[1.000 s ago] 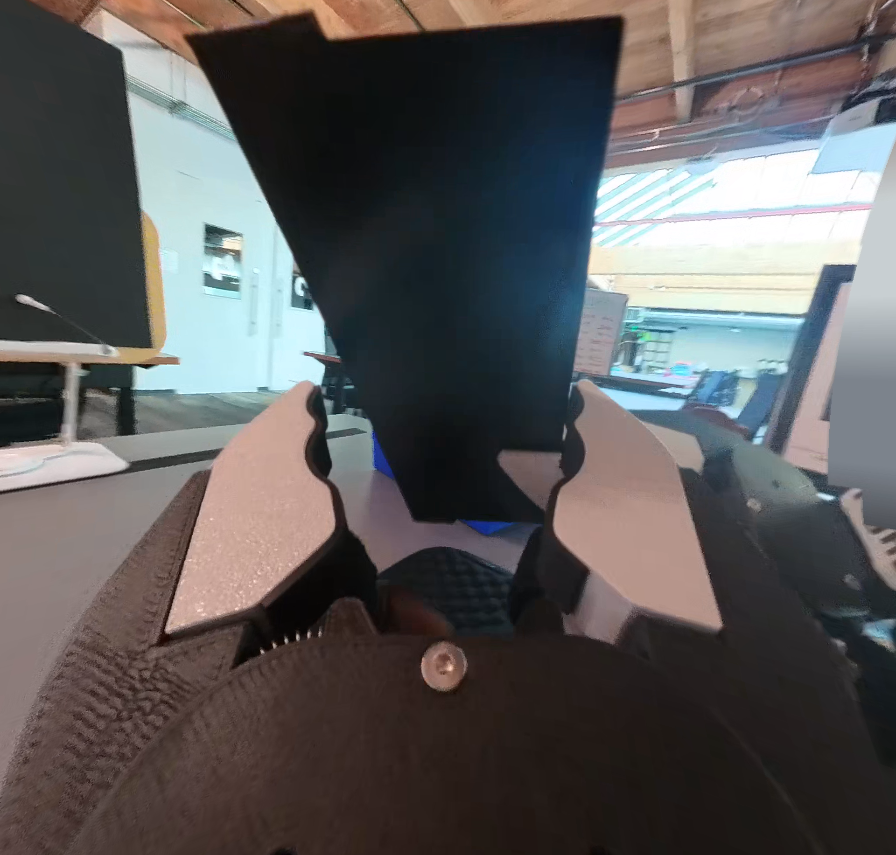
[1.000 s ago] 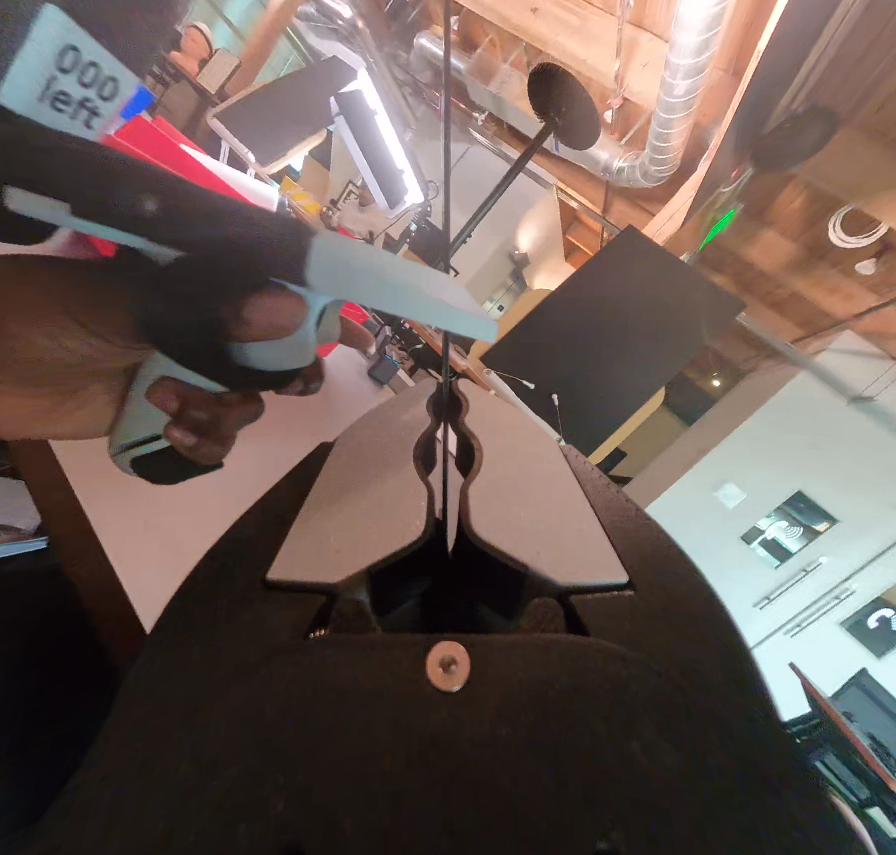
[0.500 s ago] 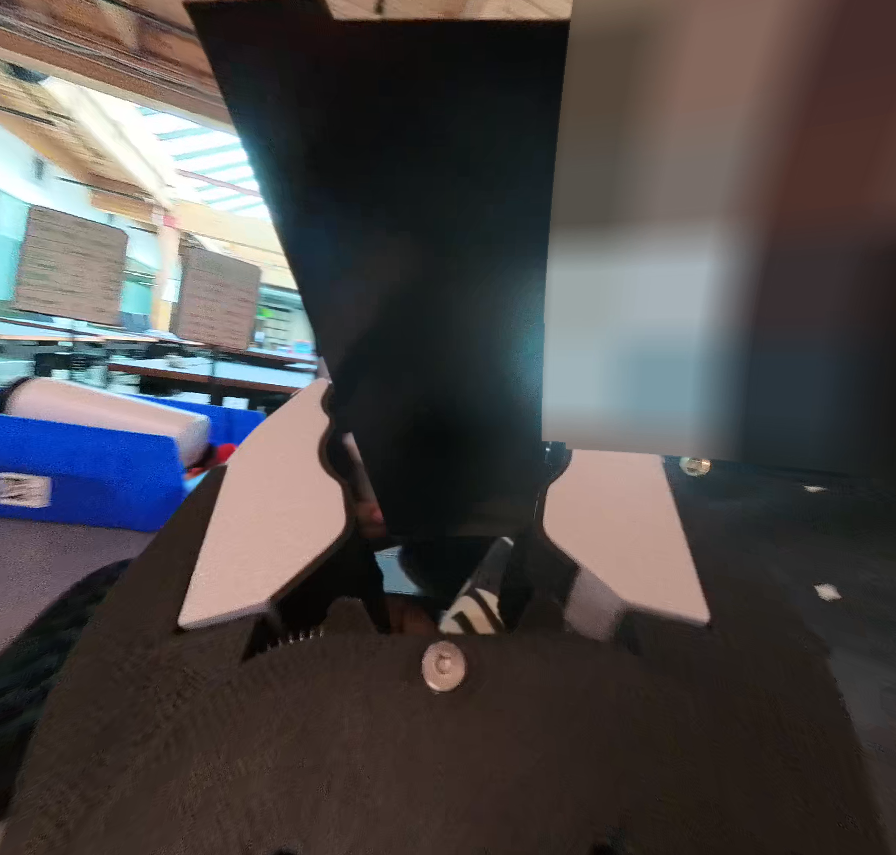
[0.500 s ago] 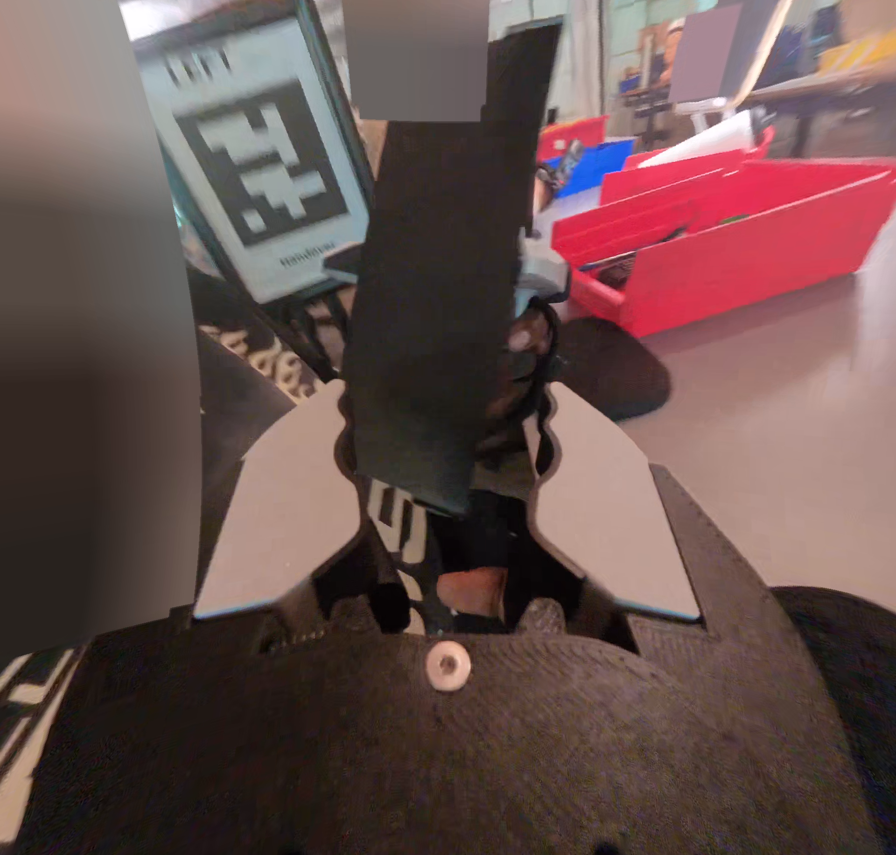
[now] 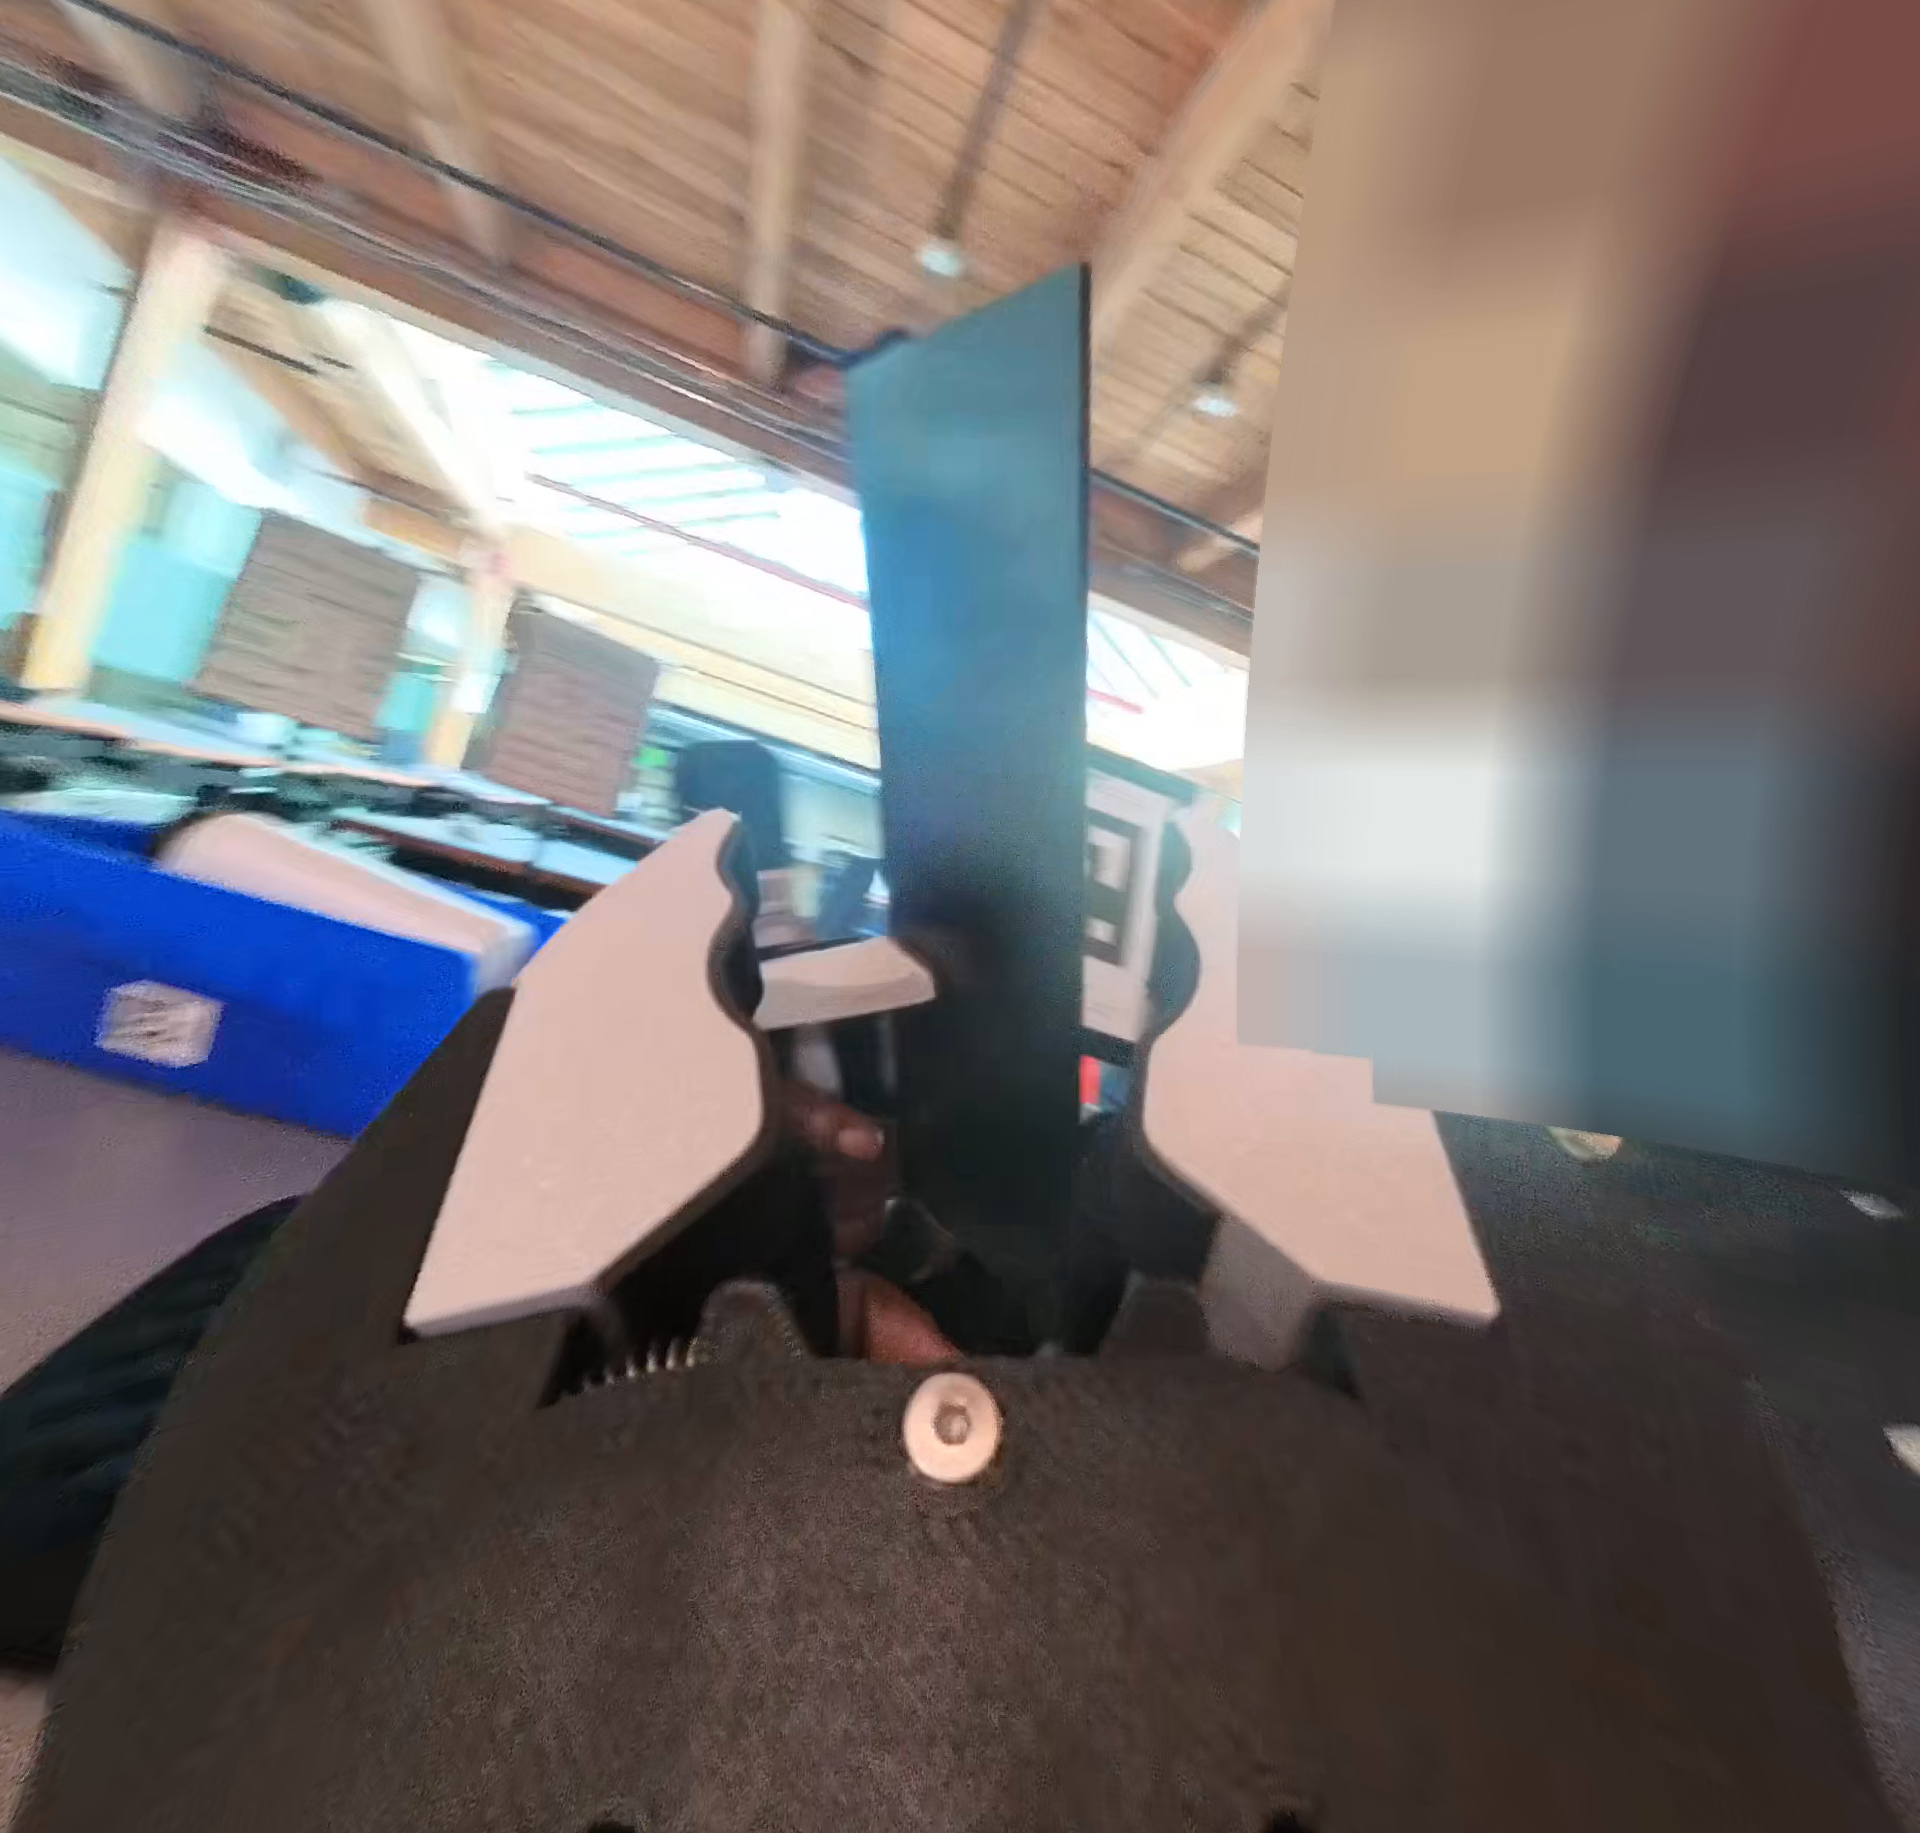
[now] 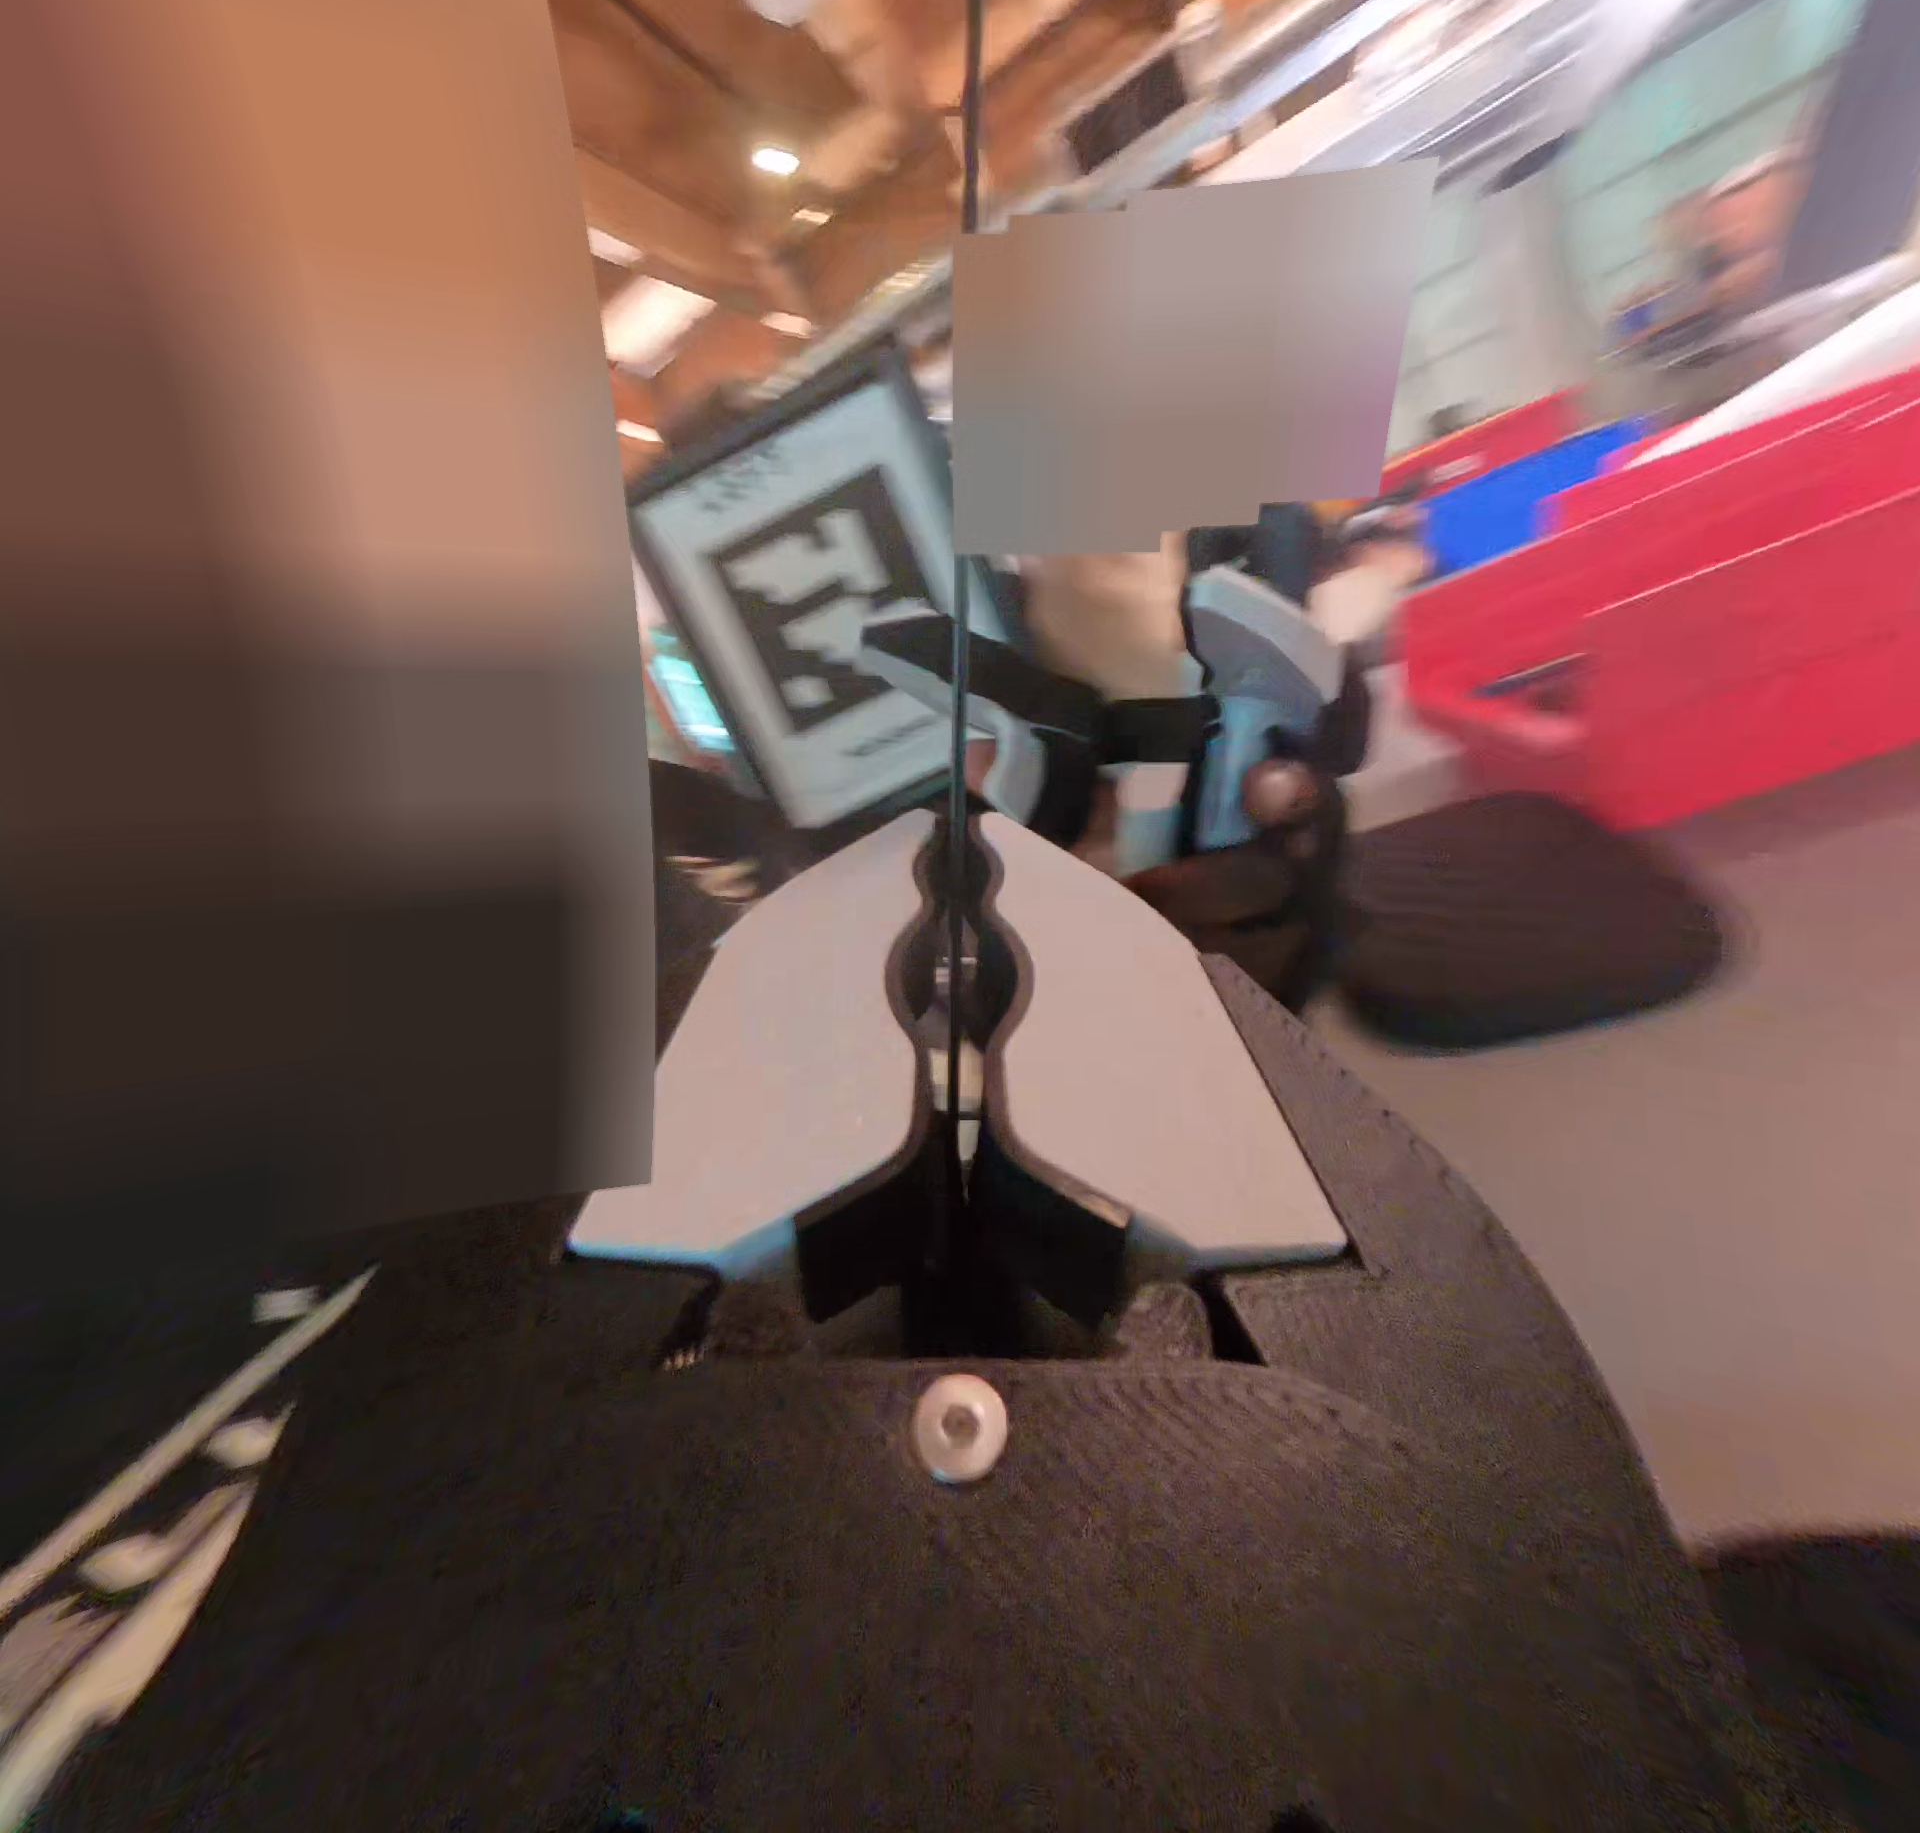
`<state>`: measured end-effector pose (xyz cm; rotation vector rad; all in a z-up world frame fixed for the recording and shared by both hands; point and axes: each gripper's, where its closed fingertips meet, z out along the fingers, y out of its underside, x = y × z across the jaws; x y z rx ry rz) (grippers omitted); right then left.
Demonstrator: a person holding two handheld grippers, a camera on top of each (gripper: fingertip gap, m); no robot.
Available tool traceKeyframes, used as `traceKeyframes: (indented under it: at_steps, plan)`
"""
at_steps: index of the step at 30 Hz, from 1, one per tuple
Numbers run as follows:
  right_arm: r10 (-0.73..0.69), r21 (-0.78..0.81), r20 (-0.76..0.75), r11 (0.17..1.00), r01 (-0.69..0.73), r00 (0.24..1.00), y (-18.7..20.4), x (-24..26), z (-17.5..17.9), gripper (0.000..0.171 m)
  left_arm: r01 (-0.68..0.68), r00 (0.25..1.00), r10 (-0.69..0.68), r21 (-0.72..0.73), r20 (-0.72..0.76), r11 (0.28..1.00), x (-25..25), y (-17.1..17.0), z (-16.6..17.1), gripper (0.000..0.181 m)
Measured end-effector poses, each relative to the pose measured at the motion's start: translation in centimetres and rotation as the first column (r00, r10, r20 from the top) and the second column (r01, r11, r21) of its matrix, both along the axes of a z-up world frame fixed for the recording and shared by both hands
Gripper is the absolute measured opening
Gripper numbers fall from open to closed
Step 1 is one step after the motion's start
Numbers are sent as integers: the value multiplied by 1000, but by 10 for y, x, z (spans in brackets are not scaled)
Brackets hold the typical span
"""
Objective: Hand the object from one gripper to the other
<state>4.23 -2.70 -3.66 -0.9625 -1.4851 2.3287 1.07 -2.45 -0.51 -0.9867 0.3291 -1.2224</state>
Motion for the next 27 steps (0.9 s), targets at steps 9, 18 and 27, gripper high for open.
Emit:
traceKeyframes:
  at_steps: [9, 18, 27]
  plan:
    - [-376, 273, -184, 868, 415, 908, 14, -6, 12, 2, -194, 970, 197, 36, -144, 980, 9, 7, -6, 2]
    - [-275, 245, -163, 919, 309, 947, 9, 0, 12, 26, -148, 986, 148, 4, -79, 989, 1, 7, -6, 1]
    - [-656, 476, -426, 423, 771, 623, 50, -20, 6, 2, -679, 710, 659, 7, -247, 734, -27, 38, -3, 99]
